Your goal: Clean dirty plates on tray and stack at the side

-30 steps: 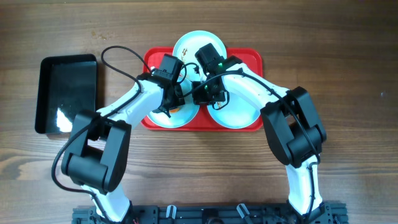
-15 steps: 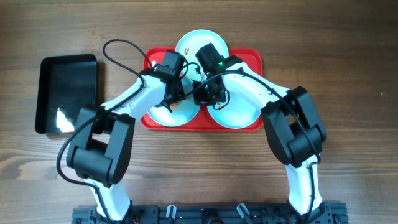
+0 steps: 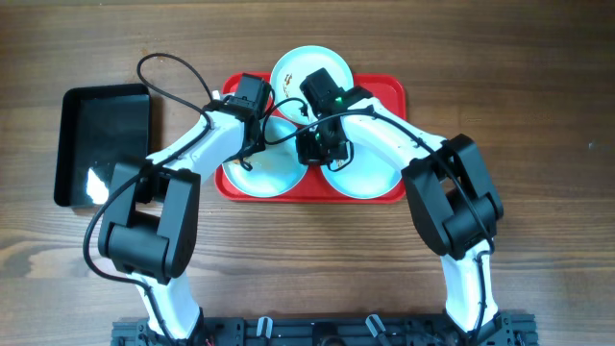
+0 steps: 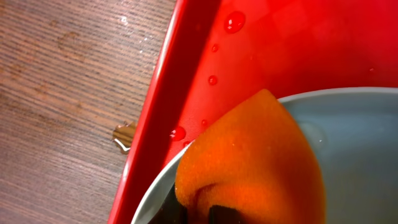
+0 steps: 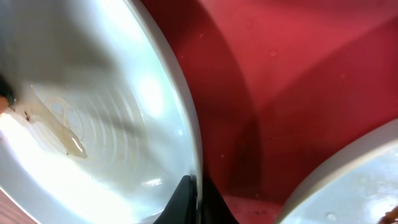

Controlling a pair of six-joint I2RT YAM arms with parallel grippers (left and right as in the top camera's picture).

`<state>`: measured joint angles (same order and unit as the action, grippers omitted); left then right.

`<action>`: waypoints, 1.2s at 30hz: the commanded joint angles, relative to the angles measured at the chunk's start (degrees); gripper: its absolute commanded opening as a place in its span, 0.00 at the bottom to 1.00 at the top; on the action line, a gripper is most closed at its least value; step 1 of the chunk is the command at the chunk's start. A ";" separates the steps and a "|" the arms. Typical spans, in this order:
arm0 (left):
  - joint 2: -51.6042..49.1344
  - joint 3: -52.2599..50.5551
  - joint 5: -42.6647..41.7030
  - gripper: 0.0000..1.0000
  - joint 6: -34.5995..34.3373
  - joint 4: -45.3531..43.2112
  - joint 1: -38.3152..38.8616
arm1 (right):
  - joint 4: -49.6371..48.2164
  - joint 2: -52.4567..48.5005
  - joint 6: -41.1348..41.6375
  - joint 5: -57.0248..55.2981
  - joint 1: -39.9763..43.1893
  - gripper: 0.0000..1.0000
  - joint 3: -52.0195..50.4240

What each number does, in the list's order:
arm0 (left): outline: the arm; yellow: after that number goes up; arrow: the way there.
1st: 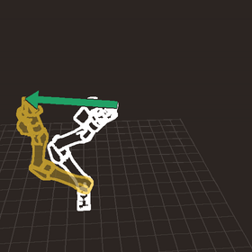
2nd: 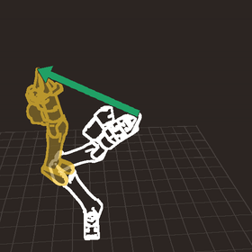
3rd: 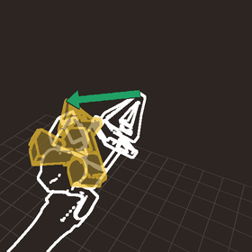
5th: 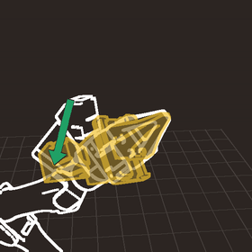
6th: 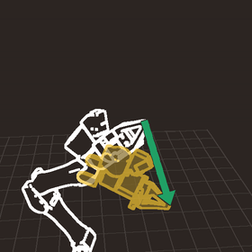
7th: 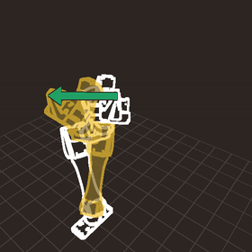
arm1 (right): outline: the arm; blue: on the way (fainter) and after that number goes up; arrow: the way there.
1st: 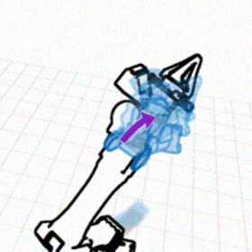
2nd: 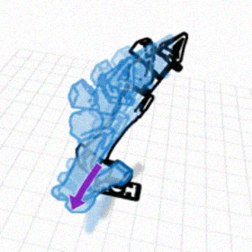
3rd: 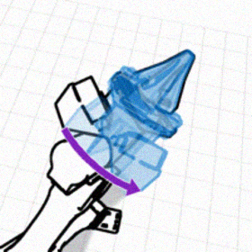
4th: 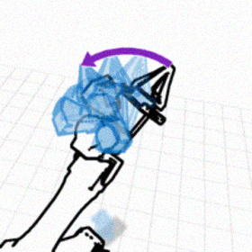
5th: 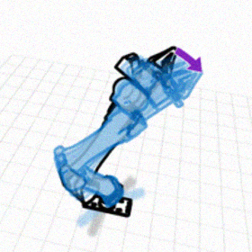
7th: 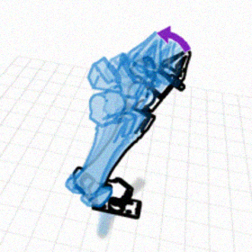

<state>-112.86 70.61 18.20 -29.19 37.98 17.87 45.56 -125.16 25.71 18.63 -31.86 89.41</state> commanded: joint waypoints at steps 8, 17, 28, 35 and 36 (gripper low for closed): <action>6.97 -2.49 -21.11 0.04 0.50 1.03 -3.15 | 2.73 -2.40 -1.46 -3.85 0.20 0.04 -1.77; 7.04 -2.99 -29.44 0.04 0.48 1.11 -2.45 | 2.71 -2.40 -0.17 -3.67 0.20 0.04 -1.77; 5.88 -6.91 -30.40 0.04 0.04 -1.81 0.02 | 2.75 -2.40 -0.04 -3.67 0.20 0.04 -1.77; 2.47 -7.78 -17.49 0.04 0.07 -0.66 0.02 | 3.39 -2.40 -0.26 -3.76 0.20 0.04 -1.77; 2.38 -7.78 -14.88 0.04 0.07 0.07 0.02 | 3.41 -2.40 -0.26 -3.91 0.20 0.04 -1.77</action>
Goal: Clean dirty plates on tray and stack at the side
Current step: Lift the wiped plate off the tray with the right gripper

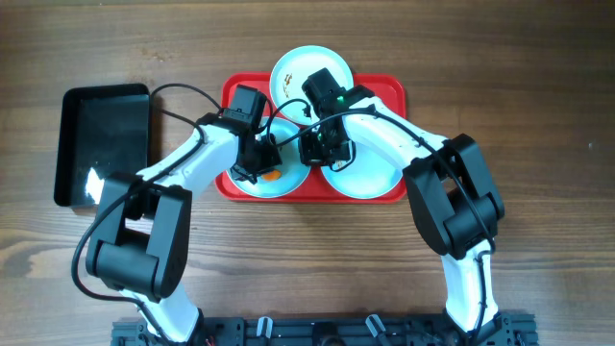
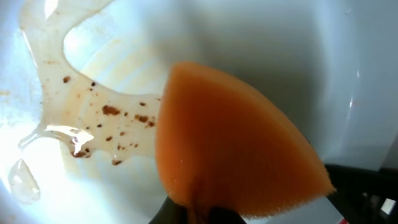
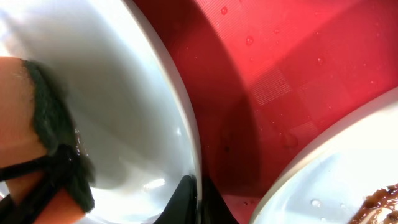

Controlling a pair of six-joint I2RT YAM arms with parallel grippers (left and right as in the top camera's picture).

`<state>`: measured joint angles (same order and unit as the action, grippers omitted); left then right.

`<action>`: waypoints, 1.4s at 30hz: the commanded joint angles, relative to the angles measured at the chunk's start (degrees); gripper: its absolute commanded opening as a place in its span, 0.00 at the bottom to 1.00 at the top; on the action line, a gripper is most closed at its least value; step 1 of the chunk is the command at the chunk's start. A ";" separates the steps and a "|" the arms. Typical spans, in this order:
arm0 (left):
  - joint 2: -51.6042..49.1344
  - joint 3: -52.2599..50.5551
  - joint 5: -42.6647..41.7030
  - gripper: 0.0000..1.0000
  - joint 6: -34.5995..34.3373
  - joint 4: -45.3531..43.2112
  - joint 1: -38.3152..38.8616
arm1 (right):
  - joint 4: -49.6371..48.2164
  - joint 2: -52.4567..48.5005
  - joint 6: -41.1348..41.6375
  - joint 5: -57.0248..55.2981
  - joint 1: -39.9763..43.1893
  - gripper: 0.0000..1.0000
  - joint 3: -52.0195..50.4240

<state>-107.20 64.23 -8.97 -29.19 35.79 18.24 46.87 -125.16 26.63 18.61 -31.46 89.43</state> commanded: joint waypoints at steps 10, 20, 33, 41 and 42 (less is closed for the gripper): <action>-3.39 -1.31 31.12 0.04 0.02 3.93 -0.35 | 5.03 -2.21 -1.86 -7.08 -0.20 0.04 -0.37; 2.58 0.81 27.71 0.04 -4.70 5.40 -0.39 | 12.26 2.05 -2.69 -14.51 -0.20 0.04 6.19; 20.26 1.53 9.84 0.04 -4.68 3.23 -0.48 | 24.85 6.36 -4.61 -27.87 -0.22 0.04 18.40; 19.98 1.44 9.86 0.04 -4.70 6.64 -3.04 | 28.52 6.54 -4.59 -39.12 -3.19 0.04 19.71; 19.98 1.42 9.86 0.04 -4.70 7.23 -3.74 | 28.81 6.56 -4.55 -41.03 -3.96 0.04 19.71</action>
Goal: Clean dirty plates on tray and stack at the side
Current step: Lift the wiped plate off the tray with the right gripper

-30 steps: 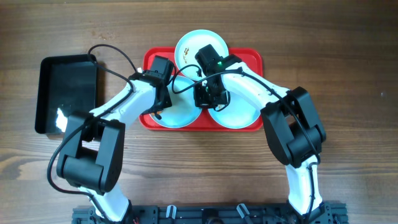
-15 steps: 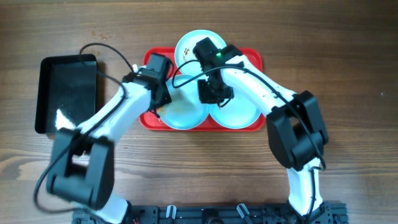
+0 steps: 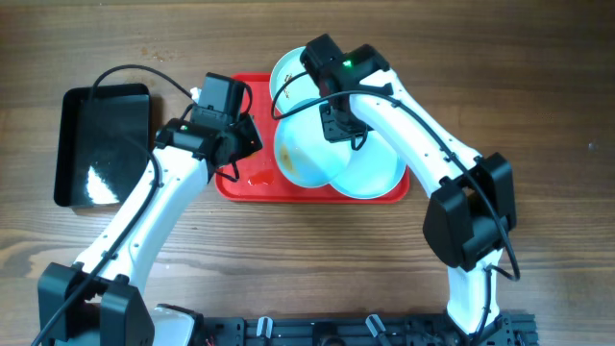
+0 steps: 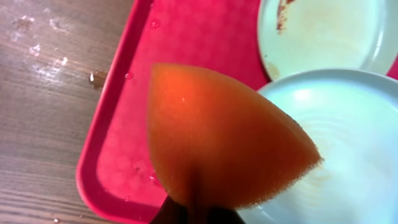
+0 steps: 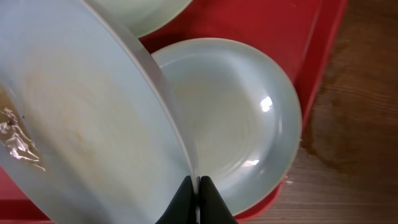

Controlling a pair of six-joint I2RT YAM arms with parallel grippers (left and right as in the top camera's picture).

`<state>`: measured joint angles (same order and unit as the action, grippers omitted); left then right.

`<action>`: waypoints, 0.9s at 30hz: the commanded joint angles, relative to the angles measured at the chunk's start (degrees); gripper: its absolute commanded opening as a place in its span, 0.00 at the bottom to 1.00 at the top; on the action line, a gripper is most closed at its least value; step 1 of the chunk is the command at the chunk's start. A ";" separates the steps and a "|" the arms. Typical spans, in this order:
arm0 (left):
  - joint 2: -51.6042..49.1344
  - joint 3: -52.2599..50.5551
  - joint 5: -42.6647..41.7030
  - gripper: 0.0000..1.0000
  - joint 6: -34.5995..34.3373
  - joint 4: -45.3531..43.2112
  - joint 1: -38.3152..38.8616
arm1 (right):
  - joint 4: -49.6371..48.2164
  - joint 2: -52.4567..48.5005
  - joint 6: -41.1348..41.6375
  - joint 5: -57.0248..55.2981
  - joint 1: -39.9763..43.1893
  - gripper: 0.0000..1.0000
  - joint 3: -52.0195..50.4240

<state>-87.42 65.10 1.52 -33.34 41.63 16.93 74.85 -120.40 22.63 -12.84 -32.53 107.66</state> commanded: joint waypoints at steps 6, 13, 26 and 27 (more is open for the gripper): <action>0.20 0.48 -1.36 0.04 0.37 3.48 -5.60 | 1.05 1.79 0.07 -20.35 -8.33 0.04 1.51; 0.20 0.48 -3.89 0.04 3.32 3.50 -5.57 | 1.14 1.79 0.09 -32.59 -13.49 0.04 1.53; 0.20 0.48 -3.87 0.04 3.28 3.67 -5.57 | 0.85 3.45 1.62 -47.67 -16.24 0.04 1.64; 0.20 0.48 -3.87 0.04 3.28 3.67 -5.60 | 0.76 3.78 1.60 -48.28 -16.39 0.04 1.64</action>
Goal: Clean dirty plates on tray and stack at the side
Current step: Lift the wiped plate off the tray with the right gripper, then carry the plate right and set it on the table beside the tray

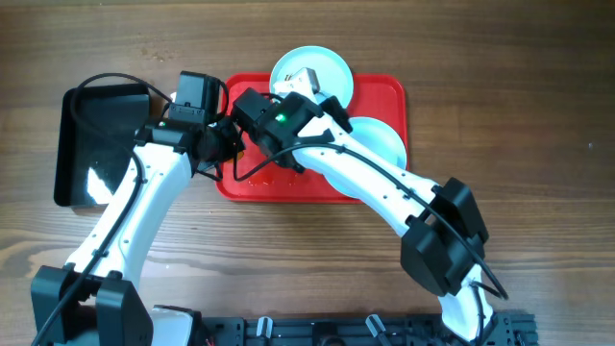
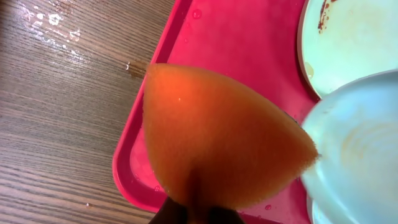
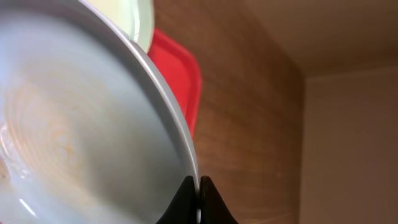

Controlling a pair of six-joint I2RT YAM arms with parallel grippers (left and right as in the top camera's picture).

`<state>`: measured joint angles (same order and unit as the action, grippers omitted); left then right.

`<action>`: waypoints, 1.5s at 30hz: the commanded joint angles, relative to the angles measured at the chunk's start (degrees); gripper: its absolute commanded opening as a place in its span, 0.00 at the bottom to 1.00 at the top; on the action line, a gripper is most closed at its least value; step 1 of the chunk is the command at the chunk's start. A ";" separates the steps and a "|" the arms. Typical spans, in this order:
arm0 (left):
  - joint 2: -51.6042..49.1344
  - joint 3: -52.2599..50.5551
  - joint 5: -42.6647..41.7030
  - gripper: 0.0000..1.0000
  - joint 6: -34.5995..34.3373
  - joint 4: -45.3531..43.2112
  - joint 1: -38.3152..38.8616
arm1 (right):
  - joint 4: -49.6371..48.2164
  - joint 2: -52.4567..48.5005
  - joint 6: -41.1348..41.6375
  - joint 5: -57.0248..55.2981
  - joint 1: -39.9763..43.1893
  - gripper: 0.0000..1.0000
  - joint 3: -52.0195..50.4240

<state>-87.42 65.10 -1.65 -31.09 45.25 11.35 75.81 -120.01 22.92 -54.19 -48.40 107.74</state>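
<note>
My right gripper (image 3: 198, 186) is shut on the rim of a pale blue plate (image 3: 81, 124), held steeply tilted over the left part of the red tray (image 1: 375, 96). The plate's face carries faint smears. The same plate (image 2: 360, 143) shows at the right of the left wrist view. My left gripper (image 2: 196, 214) is shut on an orange sponge (image 2: 217, 143), above the tray's left edge and just beside the held plate. A dirty plate (image 1: 309, 69) lies at the tray's far side, and another plate (image 1: 380, 139) lies at its right.
A black rectangular tray (image 1: 101, 144) sits on the wooden table (image 1: 528, 144) left of the red tray. Water drops lie on the wood (image 2: 50, 18) beside the red tray's left edge. Both arms crowd the tray's left half.
My right gripper has carried the plate from over the tray's middle to its left part, tilted more steeply. My left gripper with the sponge has shifted a little left.
First the sponge rested at the rim of the front-left plate in the tray, with my right gripper shut on that plate's rim. Then the sponge lay on the plate's sauce stain. Later the plate was lifted and tilted, sponge drawn aside, and now it hangs at the tray's left.
</note>
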 commanded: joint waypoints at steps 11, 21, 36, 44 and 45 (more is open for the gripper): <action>0.20 0.46 -0.70 0.04 1.03 0.07 -0.02 | 0.50 6.03 0.15 -14.27 -3.61 0.04 1.55; 0.20 0.46 -0.70 0.04 1.03 0.31 -0.02 | -3.69 5.99 -2.01 -10.23 -6.49 0.04 1.49; 0.20 0.46 -0.70 0.04 0.83 0.63 -0.02 | -2.60 6.34 -3.08 3.52 -5.57 0.04 1.44; 0.20 0.37 -0.72 0.04 0.59 0.50 0.00 | -3.89 13.70 2.67 27.45 11.21 0.04 1.44; 0.20 0.37 -0.94 0.04 0.61 0.22 0.00 | -4.00 14.64 2.56 31.85 14.95 0.04 1.44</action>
<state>-87.42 65.10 -1.87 -30.70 46.33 11.14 72.20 -111.31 24.03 -38.41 -44.23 107.79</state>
